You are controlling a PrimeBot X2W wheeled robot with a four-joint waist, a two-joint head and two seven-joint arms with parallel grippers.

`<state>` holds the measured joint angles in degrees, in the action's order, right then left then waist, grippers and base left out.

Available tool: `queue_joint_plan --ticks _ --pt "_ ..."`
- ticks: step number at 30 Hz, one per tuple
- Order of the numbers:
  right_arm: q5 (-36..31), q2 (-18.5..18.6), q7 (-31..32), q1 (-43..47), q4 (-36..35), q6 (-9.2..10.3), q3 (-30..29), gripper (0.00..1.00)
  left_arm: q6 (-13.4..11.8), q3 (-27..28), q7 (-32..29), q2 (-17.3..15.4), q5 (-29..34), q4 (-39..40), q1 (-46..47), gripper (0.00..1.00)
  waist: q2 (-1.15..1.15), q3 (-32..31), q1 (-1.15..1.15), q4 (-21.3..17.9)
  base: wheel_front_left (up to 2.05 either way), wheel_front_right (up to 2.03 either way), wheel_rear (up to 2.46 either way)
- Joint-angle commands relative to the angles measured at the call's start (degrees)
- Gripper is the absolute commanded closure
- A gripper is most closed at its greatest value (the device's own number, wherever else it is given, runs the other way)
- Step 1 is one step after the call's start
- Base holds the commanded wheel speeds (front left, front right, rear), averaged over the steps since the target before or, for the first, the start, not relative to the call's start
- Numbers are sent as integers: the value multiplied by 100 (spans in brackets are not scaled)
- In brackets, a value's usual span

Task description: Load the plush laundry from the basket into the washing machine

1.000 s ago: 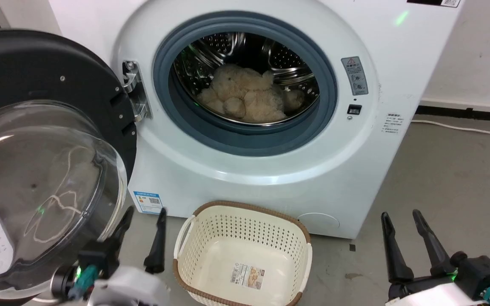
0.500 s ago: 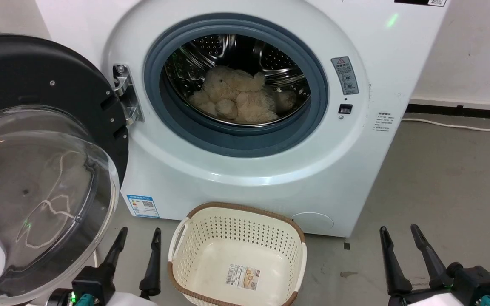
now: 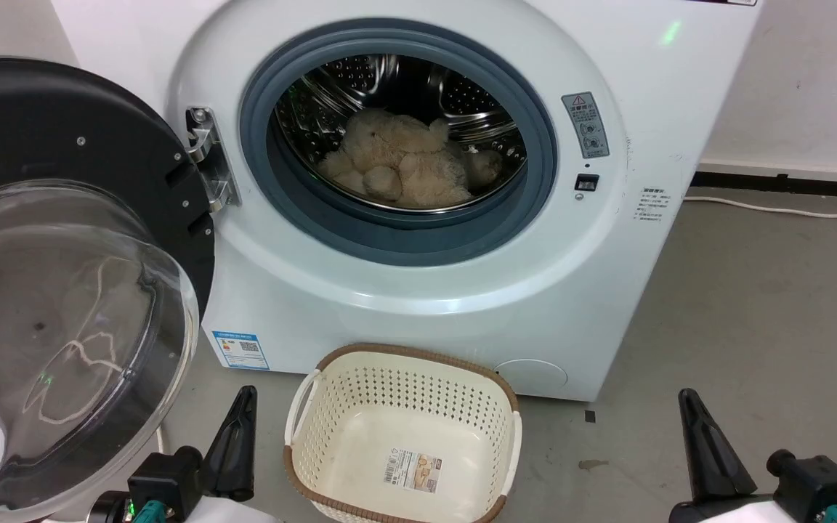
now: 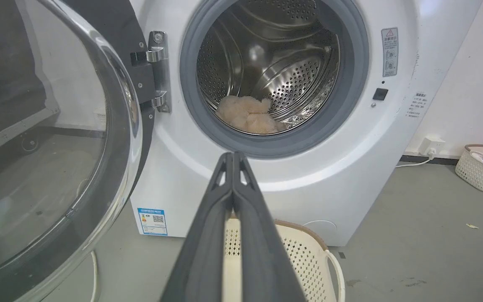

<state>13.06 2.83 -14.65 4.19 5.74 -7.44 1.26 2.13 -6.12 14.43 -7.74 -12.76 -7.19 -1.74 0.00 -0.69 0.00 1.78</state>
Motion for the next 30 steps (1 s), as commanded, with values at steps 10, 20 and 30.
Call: queue_joint_plan --ticks 10,20,30 --pt "-144 1 155 -47 -63 -1 -14 100 -24 65 -141 53 135 78 19 100 0 6 0 -15 0 0 0" --pt "-249 1 273 -80 -109 -1 -24 100 -41 114 -258 92 238 136 33 100 0 12 0 -30 0 0 0" --pt "-353 1 391 -114 -155 -1 -34 100 -58 164 -375 131 340 193 47 100 0 17 0 -45 0 0 0"
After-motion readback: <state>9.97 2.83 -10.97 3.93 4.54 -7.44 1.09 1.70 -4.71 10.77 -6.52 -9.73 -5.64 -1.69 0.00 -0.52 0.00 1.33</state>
